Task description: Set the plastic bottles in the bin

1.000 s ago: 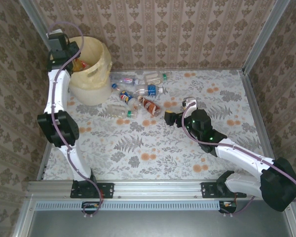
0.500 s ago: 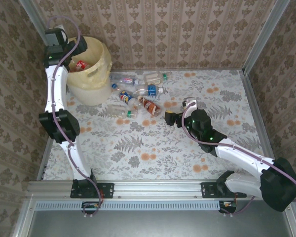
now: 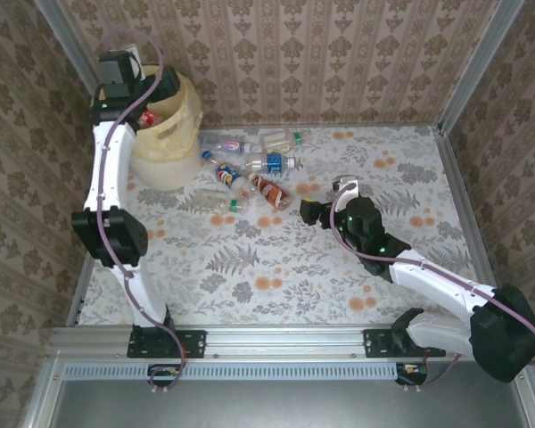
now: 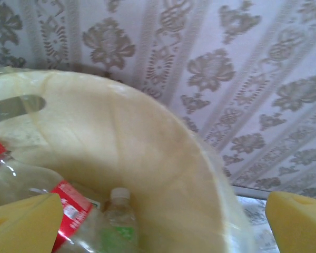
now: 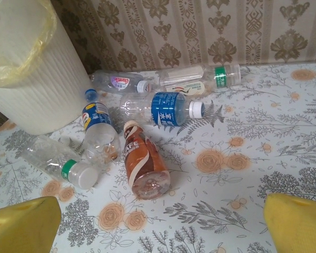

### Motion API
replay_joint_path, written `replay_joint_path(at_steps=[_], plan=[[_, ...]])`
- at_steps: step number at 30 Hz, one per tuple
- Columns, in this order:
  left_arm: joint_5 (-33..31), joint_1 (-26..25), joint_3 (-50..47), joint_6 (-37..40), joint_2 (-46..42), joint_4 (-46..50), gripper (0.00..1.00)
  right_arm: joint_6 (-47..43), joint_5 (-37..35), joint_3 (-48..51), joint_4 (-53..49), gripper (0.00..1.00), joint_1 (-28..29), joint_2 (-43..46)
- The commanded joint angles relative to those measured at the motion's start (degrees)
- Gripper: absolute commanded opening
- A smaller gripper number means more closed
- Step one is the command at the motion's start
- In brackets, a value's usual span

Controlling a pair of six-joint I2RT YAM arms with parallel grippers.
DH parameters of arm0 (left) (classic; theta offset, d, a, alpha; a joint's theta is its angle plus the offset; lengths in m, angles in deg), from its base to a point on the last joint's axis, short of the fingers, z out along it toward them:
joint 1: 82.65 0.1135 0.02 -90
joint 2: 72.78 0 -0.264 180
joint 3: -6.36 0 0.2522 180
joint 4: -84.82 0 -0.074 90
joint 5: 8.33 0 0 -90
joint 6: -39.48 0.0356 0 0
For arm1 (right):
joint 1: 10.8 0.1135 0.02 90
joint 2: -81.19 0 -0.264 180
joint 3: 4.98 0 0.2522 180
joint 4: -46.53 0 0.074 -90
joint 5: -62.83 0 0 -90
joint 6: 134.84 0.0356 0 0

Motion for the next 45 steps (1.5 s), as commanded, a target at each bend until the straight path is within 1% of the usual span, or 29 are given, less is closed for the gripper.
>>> replay_joint_path(at_steps=[1, 6, 9, 11, 14, 16, 20, 26, 32, 36, 42, 45], plan=[[-6.83, -3.98, -4.4, -1.7, -6.38, -2.55, 1.0, 1.75, -1.98, 0.51, -0.78, 1.0, -0.52, -0.64], [-16.22, -12.21, -12.51, -5.45, -11.59, -4.63, 1.0, 2.36, -1.91, 0.4, -0.74, 1.0, -0.78, -0.86], [-18.56, -16.53, -18.25, -8.29, -14.42, -7.11, 1.0, 2.61, -2.04, 0.66, -1.31, 1.0, -0.78, -0.47], [-21.36, -19.04, -22.02, -11.21, -15.91, -7.88, 1.0, 2.68, -2.13, 1.09, -1.55, 1.0, -0.87, 0.16], [-23.44, -21.92, -27.46, -14.98, -17.63, -9.05, 1.0, 2.83, -2.49, 2.11, -1.57, 1.0, -0.94, 1.26], [-25.88, -23.27, -30.29, -18.1, -18.44, -7.42, 1.0, 2.82, -2.82, 2.72, -1.73, 1.0, -1.05, 2.0], [-25.47, -23.34, -37.62, -25.15, -20.16, -6.22, 1.0, 3.14, -3.48, 3.97, -1.68, 1.0, -1.29, 3.17], [-24.65, -23.37, -42.37, -35.59, -18.33, 0.87, 1.0, 3.36, -3.62, 4.29, -1.93, 1.0, -1.57, 3.54], [-20.66, -22.44, -48.15, -44.13, -14.55, -0.43, 1.0, 4.09, -3.82, 4.18, -2.77, 1.0, -1.57, 4.1], [-18.6, -21.24, -48.36, -46.58, -11.52, 0.54, 1.0, 4.09, -3.79, 4.2, -4.5, 1.0, -1.57, 4.88], [-18.62, -20.96, -48.38, -49.11, -7.97, 1.61, 1.0, 4.04, -4.26, 5.08, -4.95, 1.0, -1.66, 5.97], [-17.31, -20.54, -47.95, -50.08, -6.2, 2.22, 1.0, 3.9, -4.32, 5.08, -5.18, 1.0, -1.66, 5.99]])
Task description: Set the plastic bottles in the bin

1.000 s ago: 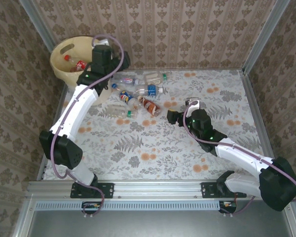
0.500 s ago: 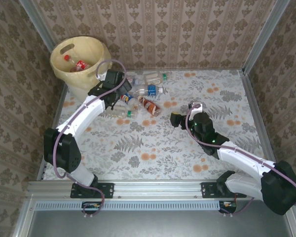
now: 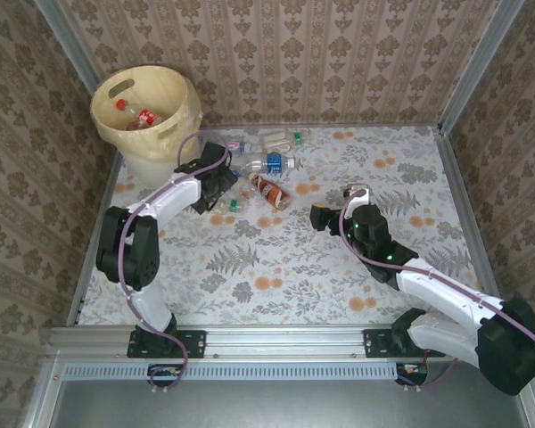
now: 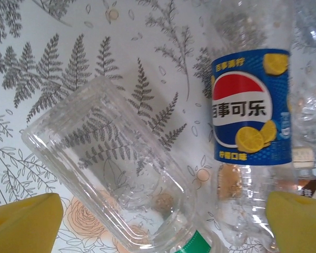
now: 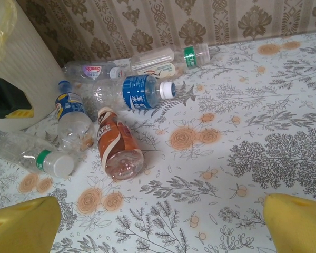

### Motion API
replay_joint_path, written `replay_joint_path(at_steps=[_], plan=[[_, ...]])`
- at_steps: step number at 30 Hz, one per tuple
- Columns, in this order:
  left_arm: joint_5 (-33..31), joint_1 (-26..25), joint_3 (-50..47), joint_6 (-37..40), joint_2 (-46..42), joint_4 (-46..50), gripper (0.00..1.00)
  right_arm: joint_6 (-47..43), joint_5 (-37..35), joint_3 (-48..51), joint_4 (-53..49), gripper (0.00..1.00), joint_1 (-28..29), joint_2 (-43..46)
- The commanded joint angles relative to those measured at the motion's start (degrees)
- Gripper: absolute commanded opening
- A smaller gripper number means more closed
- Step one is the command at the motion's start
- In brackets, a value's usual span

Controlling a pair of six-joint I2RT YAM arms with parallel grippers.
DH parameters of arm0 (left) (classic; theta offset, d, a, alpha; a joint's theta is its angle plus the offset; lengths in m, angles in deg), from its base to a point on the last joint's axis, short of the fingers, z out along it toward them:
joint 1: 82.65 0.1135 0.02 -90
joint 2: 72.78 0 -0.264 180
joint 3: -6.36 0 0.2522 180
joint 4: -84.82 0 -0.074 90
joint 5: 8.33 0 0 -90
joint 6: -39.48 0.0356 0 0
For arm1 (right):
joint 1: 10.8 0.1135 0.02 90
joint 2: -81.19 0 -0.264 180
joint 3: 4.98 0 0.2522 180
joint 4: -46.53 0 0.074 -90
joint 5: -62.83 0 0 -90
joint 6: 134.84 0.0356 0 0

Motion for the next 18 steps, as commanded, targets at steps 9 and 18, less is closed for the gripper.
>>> replay_joint_path(at_steps=[9, 18], plan=[[4.05, 2.08, 1.76, -7.24, 5.7, 3.88, 1.0, 0.78, -1.52, 0.49, -1.11, 1.0, -0.31, 0.53], [5.28, 4.21, 0.09, -8.66, 8.03, 1.32, 0.99, 0.65, -1.71, 0.5, -2.68, 1.0, -0.38, 1.49]])
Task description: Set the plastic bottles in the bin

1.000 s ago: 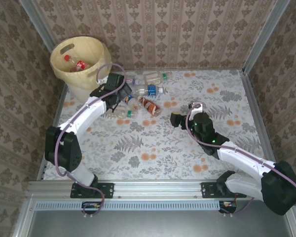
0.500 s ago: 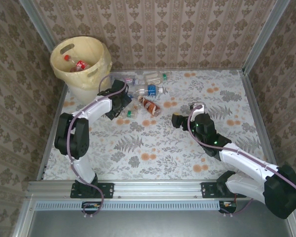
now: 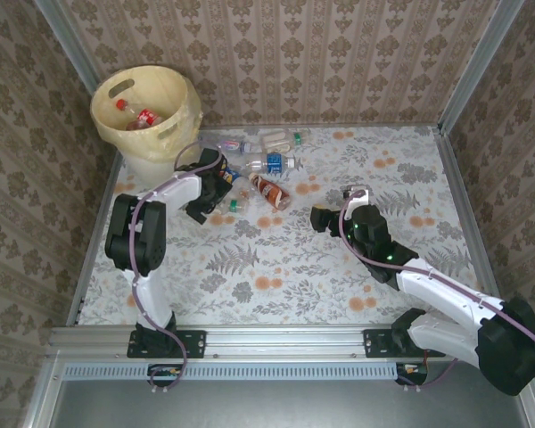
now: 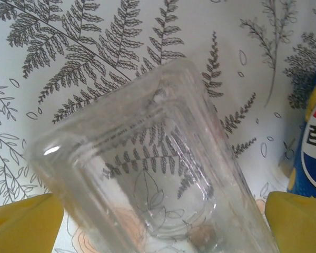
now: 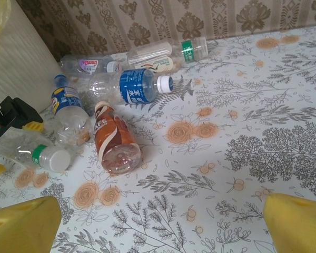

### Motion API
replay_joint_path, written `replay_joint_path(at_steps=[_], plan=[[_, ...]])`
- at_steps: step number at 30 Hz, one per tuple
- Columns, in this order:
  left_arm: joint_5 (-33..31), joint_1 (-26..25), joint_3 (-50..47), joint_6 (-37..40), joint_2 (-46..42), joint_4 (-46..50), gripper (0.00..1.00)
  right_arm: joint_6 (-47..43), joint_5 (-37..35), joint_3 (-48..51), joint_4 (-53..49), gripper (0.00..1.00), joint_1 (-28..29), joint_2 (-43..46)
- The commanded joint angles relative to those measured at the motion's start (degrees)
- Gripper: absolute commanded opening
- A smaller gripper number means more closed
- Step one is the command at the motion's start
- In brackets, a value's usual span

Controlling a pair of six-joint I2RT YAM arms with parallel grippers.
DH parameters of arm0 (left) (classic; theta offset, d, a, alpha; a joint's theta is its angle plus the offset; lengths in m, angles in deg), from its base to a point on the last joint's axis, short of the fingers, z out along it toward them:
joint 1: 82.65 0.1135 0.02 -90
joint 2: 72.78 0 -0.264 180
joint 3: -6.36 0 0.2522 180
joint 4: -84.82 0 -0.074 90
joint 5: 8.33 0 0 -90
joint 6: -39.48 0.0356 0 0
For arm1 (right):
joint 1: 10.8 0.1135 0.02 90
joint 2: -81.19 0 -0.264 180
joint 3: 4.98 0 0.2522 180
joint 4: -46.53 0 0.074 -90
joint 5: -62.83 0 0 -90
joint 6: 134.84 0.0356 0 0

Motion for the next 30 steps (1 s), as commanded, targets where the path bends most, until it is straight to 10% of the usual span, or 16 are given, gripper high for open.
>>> replay_joint_path(at_steps=[1, 30], plan=[[0.65, 0.47, -0.36, -1.37, 1.16, -0.53, 0.99, 0.62, -1.75, 0.52, -1.34, 1.0, -0.32, 1.34], [-1.03, 0.76, -11.16, 15.09, -6.13, -9.25, 0.46, -0.31, 2.06, -2.28, 0.35, 1.0, -0.39, -3.1]])
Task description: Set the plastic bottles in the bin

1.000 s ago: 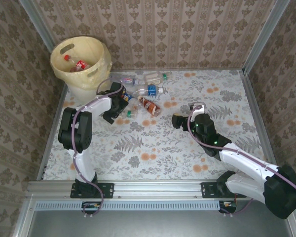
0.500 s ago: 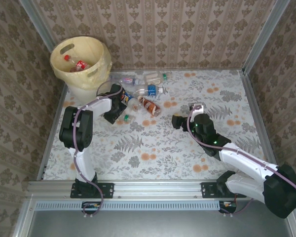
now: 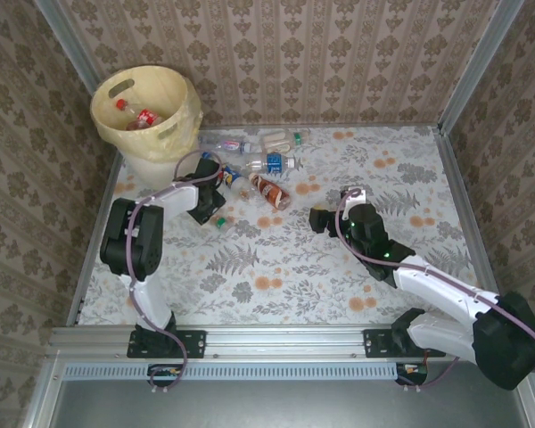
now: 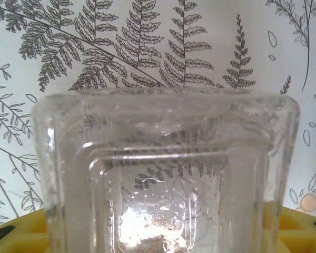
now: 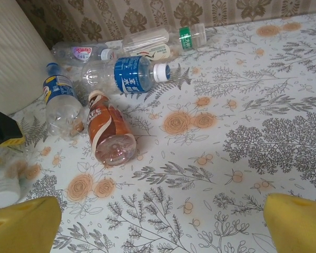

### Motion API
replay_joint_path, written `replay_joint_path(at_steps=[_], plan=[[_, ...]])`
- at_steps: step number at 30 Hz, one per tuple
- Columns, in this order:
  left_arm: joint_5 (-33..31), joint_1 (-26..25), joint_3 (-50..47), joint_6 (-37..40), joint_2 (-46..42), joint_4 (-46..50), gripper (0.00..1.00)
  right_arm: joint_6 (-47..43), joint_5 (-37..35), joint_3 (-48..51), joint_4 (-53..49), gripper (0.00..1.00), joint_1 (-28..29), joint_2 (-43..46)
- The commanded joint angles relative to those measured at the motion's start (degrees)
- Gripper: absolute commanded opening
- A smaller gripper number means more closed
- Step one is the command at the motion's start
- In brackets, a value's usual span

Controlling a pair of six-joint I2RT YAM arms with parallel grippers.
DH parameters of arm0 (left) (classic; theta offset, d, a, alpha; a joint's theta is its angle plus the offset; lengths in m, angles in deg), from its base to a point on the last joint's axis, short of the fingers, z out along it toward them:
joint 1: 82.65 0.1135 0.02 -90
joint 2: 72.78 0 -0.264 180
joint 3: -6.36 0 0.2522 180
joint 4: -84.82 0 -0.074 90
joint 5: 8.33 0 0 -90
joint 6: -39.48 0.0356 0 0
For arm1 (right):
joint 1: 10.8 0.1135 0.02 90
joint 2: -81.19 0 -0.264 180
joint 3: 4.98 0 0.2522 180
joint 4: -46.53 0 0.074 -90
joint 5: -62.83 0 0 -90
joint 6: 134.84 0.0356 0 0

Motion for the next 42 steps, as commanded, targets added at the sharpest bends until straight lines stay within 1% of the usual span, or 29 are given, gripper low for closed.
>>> replay_joint_path(at_steps=[1, 7, 10, 15, 19, 23, 29, 34, 38, 42], plan=[[-0.25, 0.37, -2.57, 6.47, -2.94, -2.29, 0.45, -0.49, 2.27, -1.61, 1.49, 1.0, -0.26, -0.65], [-0.26, 0.33, -6.81, 11.6, -6.75, -5.59, 0.44, -2.07, 6.12, -1.95, 3.79, 1.0, -0.22, -1.62], [0.4, 0.24, -8.52, 15.02, -8.44, -7.14, 0.45, -2.36, 6.72, -2.51, 4.65, 1.0, -0.22, -2.48], [0.74, 0.24, -10.99, 19.63, -11.65, -8.66, 0.43, -2.44, 8.56, -3.96, 5.37, 1.0, -0.04, -4.47], [1.7, 0.27, -13.84, 23.08, -16.09, -11.48, 0.43, -3.74, 10.67, -5.65, 5.97, 1.0, 0.39, -6.56], [1.92, 0.28, -15.23, 26.63, -20.0, -12.15, 0.43, -4.88, 12.9, -8.45, 5.75, 1.0, 1.24, -9.33], [3.14, 0.24, -14.78, 33.27, -27.71, -11.31, 0.43, -6.15, 13.98, -11.81, 5.67, 1.0, 2.48, -12.51], [3.02, 0.33, -12.49, 36.19, -34.72, -10.52, 0.43, -6.8, 14.2, -12.93, 5.67, 1.0, 3.09, -12.94], [2.61, 0.5, -7.46, 36.64, -36.4, -8.62, 0.43, -7.47, 14.42, -13.33, 5.66, 1.0, 3.32, -12.61], [3.89, 0.63, -2.74, 36.21, -37.02, -9.15, 0.43, -7.8, 14.23, -13.33, 5.4, 1.0, 3.3, -11.94]])
